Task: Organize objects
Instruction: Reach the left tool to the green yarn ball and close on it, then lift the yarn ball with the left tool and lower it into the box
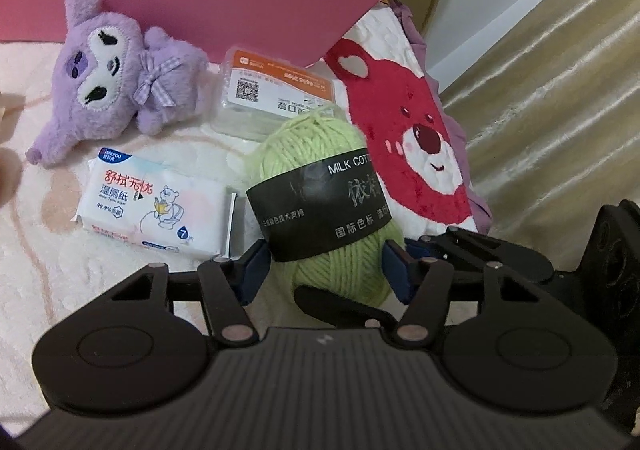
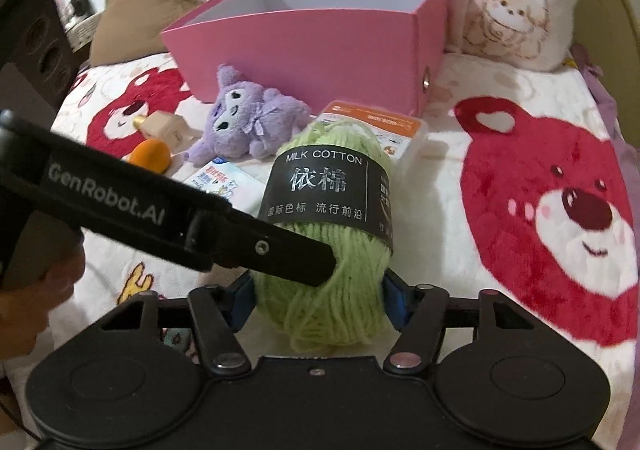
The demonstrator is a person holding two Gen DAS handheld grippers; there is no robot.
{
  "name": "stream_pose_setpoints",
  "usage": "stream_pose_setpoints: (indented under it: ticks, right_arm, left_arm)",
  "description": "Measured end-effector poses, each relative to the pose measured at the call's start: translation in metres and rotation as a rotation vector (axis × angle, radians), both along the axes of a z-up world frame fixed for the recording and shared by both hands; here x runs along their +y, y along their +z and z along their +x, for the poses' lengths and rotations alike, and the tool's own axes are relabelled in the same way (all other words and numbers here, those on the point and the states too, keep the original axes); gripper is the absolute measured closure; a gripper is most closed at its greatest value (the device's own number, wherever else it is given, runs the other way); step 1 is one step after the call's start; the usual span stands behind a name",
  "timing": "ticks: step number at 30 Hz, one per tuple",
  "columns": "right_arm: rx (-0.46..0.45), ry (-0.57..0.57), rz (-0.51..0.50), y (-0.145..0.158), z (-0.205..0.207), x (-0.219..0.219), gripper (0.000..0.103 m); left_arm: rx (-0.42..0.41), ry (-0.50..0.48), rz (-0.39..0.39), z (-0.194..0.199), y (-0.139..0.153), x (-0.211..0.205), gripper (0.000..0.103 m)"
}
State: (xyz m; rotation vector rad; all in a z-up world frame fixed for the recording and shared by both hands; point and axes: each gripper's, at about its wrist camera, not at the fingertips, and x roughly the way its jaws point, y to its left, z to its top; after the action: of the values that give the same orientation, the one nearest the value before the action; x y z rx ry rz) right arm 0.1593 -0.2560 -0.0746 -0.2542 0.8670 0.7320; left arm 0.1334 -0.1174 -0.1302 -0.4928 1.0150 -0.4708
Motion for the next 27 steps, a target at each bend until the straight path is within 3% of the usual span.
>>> stream_pose_setpoints:
  ticks: [6,13,17,27]
  right_arm:
    - [0.007,-0.046,0.009,0.015,-0.013,0.004,0.042]
    - [0.055,-0.046,0.009,0.036,-0.025,0.018,0.042]
    - [0.043,-0.026,0.007,0.052,-0.034,0.031,0.042]
    - [-0.008,0.007,0.039,0.086,-0.042,0.063,0.041]
  left_arm:
    - [-0.020,-0.034,0.010,-0.005,0.015,0.001,0.052]
    - [0.004,-0.086,0.082,-0.015,0.042,0.011,0.052]
    - [0.012,-0.080,0.060,-0.021,0.055,0.029,0.052]
    - [-0.071,-0.081,0.095,-0.028,0.100,0.064,0.052]
